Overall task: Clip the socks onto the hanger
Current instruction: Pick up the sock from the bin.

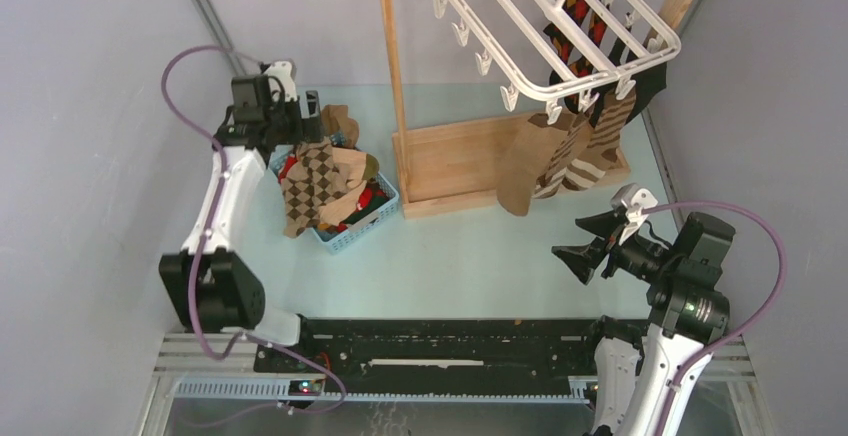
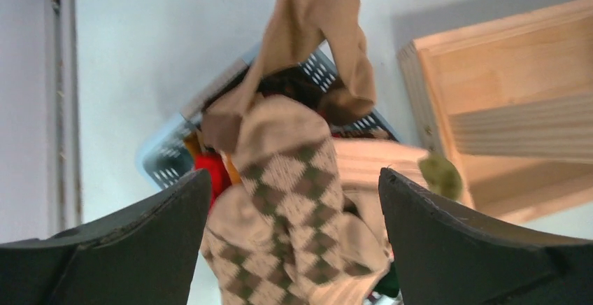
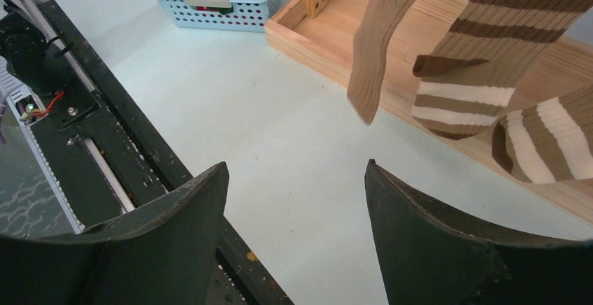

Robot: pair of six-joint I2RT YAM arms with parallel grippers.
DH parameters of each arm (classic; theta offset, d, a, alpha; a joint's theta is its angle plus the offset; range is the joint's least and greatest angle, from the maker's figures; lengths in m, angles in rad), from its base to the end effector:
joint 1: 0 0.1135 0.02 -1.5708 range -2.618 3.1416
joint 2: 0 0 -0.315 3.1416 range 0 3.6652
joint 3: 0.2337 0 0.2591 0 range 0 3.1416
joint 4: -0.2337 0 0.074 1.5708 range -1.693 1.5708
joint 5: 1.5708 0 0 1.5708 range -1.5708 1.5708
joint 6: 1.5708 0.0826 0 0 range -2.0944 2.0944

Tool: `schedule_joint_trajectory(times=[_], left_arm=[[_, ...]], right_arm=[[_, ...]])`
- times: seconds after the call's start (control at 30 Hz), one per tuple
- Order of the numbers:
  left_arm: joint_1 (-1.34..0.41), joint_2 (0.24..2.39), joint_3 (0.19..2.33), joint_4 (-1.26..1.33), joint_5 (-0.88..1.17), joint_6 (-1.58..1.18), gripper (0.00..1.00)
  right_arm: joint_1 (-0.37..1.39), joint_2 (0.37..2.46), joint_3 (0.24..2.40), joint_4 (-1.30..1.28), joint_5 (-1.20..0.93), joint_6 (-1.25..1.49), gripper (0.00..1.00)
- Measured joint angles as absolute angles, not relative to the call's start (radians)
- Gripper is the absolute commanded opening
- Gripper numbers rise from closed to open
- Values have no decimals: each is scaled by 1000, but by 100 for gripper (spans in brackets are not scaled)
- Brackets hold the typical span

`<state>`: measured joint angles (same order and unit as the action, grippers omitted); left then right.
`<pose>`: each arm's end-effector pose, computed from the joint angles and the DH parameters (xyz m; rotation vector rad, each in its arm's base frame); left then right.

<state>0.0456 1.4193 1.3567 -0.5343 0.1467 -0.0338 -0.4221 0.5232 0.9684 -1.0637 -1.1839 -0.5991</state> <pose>0.3567 0.0042 0.3815 -0.0017 2.1644 -0.1522 0.0628 0.0557 0.3726 -0.7496 1.6684 0.5782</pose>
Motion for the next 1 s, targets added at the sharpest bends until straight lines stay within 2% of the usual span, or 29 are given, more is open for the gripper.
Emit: schedule_joint_trajectory(times=[0.1, 0.23, 0.33, 0.37, 0.57, 0.7, 0.87, 1.0], left_arm=[[45, 1537, 1479, -582, 119, 75, 93], [44, 1675, 1626, -653, 71, 202, 87], [44, 1776, 1750, -714, 60, 268, 72], [44, 1810, 1796, -735, 64, 284, 70], [44, 1961, 1985, -832, 126, 324, 67], [44, 2031, 2020, -871, 166, 325, 65], [44, 2081, 2020, -905, 180, 326, 48], [44, 2105, 2020, -905, 177, 324, 22]], right_arm=[[-416, 545, 967, -1065, -1179, -609, 79], [-410, 567, 954, -1063, -1178, -613, 79], [-403, 587, 943, -1055, -1178, -612, 79], [-402, 594, 940, -1051, -1178, -612, 79], [-397, 621, 924, -997, -1176, -598, 79], [-397, 623, 904, -956, -1175, -580, 79], [-396, 630, 897, -922, -1175, -566, 79], [-396, 639, 896, -907, -1175, -556, 79]])
